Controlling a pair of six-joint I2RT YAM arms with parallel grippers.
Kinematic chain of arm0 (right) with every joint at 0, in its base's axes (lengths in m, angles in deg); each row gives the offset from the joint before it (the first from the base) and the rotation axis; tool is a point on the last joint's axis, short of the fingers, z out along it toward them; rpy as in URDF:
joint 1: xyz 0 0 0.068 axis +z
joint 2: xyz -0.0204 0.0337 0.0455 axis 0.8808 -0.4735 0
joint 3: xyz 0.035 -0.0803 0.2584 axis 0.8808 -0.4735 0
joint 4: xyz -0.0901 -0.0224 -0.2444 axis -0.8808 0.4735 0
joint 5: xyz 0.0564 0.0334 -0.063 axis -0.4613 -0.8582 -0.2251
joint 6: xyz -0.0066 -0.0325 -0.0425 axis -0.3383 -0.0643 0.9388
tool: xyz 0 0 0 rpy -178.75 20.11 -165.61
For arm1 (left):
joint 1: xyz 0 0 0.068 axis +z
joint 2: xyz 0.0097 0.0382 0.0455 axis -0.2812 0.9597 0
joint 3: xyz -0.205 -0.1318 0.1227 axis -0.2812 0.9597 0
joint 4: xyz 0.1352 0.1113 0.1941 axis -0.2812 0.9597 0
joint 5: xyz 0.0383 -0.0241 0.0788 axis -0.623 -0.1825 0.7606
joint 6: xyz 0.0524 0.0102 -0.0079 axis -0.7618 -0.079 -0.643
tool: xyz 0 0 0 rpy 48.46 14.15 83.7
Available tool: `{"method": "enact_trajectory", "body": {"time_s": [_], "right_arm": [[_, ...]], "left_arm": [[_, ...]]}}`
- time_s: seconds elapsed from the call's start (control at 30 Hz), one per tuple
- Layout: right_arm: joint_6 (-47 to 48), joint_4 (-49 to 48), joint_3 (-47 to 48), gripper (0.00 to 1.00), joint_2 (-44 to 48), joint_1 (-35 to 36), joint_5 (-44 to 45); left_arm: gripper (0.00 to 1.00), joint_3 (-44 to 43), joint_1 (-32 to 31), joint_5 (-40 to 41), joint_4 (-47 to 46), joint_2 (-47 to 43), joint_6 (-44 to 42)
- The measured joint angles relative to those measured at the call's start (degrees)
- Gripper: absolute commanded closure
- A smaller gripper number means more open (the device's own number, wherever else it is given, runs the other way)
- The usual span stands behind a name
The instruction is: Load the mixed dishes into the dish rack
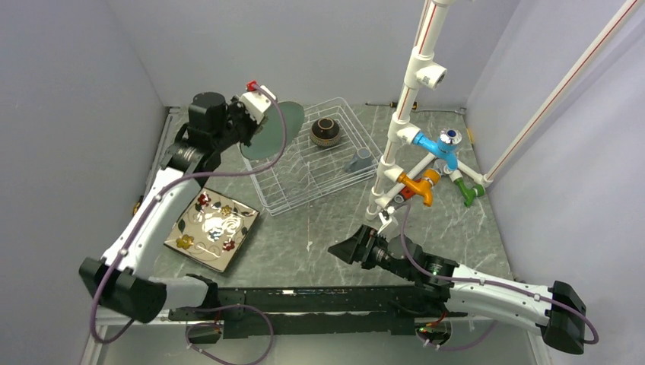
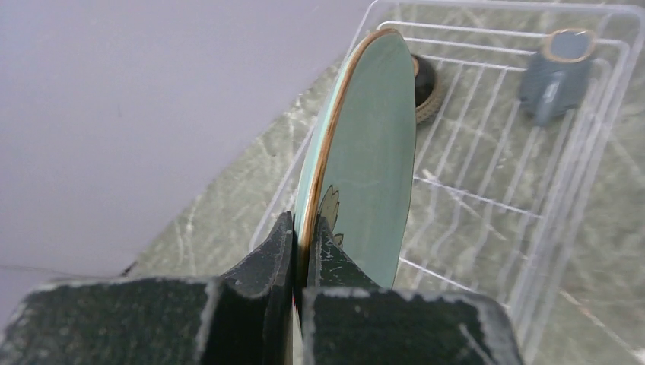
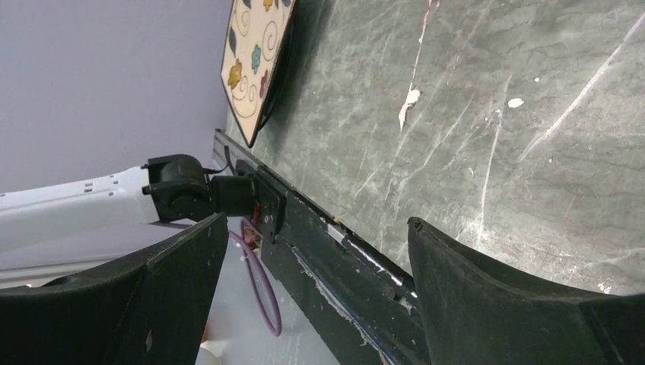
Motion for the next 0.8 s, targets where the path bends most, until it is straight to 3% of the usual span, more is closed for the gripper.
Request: {"method": "enact_trajectory", "body": {"time_s": [0.3,0.53,0.8], "right_arm": [[-1.1,2.3,3.0,0.12,-7.0,0.0,0.0],[-1.6,4.8,7.9,0.12,-13.8,-0.1,-0.1],[-2.2,4.6,10.3,0.12,-19.2,-0.1,-1.0]], "left_arm": [[1.00,-3.0,10.1,-5.7,-7.3,12.1,-9.7],[1.00,-5.9,12.1,-9.9,-8.7,19.9,-18.6],[1.00,-6.1,12.8,-12.7,-10.9,21.2,-21.0]]}}
